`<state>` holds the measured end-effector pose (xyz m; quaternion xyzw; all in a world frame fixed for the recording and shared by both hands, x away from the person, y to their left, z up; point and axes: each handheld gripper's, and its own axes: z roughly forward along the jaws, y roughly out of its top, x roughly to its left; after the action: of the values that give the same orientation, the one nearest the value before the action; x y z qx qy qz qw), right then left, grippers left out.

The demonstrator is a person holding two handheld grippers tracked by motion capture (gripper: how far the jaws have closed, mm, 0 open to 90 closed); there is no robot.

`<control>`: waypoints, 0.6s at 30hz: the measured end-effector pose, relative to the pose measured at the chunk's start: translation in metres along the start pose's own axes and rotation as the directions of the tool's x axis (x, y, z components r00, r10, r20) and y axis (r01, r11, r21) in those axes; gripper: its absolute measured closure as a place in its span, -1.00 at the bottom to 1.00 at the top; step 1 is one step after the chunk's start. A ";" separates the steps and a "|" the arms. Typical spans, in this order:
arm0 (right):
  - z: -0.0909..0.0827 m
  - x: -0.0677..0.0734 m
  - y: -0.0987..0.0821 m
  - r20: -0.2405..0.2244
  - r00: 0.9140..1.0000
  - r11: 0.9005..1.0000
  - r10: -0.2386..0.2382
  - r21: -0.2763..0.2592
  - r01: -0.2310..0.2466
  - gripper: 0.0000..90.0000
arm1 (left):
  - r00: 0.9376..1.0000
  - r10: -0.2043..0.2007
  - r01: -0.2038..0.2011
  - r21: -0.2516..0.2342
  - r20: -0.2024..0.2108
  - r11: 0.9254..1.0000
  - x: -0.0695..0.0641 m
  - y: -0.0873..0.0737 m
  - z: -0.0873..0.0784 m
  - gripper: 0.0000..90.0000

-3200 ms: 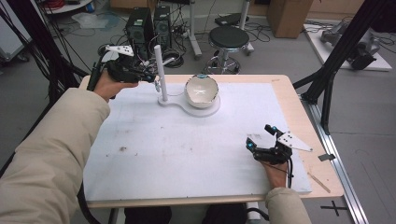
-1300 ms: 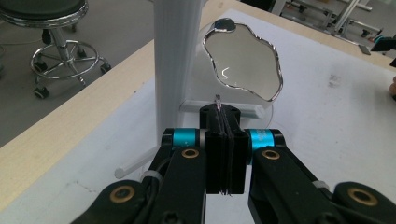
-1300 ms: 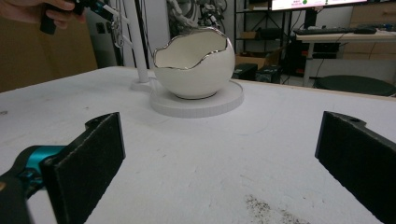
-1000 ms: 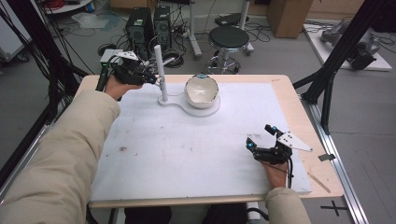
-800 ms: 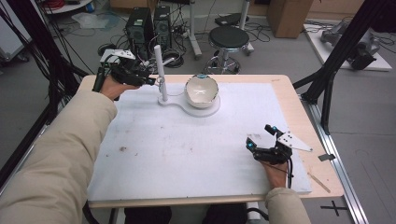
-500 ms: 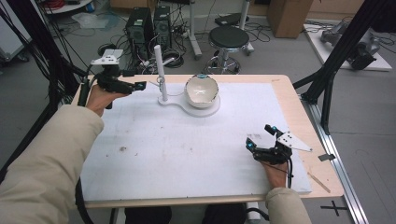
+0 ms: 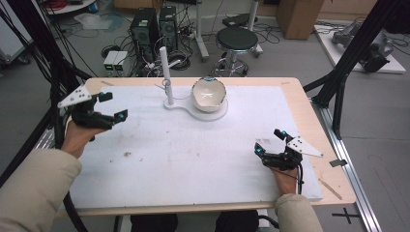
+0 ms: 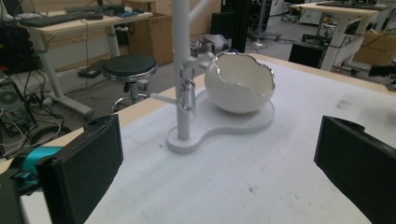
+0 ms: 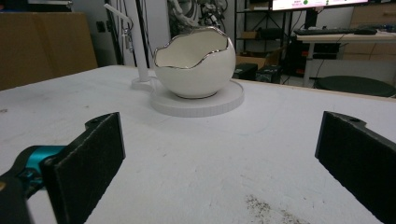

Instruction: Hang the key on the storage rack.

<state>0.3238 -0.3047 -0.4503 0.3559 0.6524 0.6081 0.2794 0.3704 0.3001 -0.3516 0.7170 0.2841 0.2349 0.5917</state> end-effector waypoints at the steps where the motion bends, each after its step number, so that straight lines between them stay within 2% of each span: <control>1: 0.000 0.000 0.000 -0.001 1.000 1.000 0.000 0.002 0.000 -0.99 | 1.000 0.005 -0.005 -0.011 -0.002 1.000 -0.004 -0.005 -0.004 -0.96; 3: 0.000 0.000 0.000 0.001 1.000 1.000 0.011 0.003 -0.011 -0.99 | 1.000 -0.006 0.006 -0.045 -0.002 0.999 -0.013 -0.019 -0.014 -0.96; 5: 0.000 0.000 0.000 0.001 1.000 1.000 -0.005 0.000 0.005 -0.99 | 1.000 -0.028 0.028 -0.071 -0.007 0.997 -0.020 -0.031 -0.023 -0.96; 9: 0.000 0.000 0.000 0.001 1.000 1.000 -0.006 0.002 0.006 -0.99 | 0.998 -0.051 0.047 -0.102 -0.040 0.994 -0.030 -0.055 -0.035 -0.96; 10: 0.000 0.000 0.000 0.002 1.000 1.000 -0.007 0.002 0.007 -0.99 | 0.998 -0.052 0.048 -0.100 -0.044 0.994 -0.032 -0.059 -0.037 -0.96; 14: 0.000 0.000 0.000 0.003 1.000 1.000 -0.005 0.002 0.005 -0.99 | 0.997 -0.056 0.048 -0.162 -0.046 0.986 -0.045 -0.077 -0.044 -0.96; 18: 0.000 0.001 0.000 0.002 1.000 1.000 -0.005 0.003 0.005 -0.99 | 0.997 -0.044 0.034 -0.169 -0.057 0.985 -0.053 -0.092 -0.047 -0.96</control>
<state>0.3236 -0.3042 -0.4502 0.3553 0.6537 0.6062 0.2811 0.2879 0.3098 -0.4326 0.6514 0.2951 0.2677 0.6457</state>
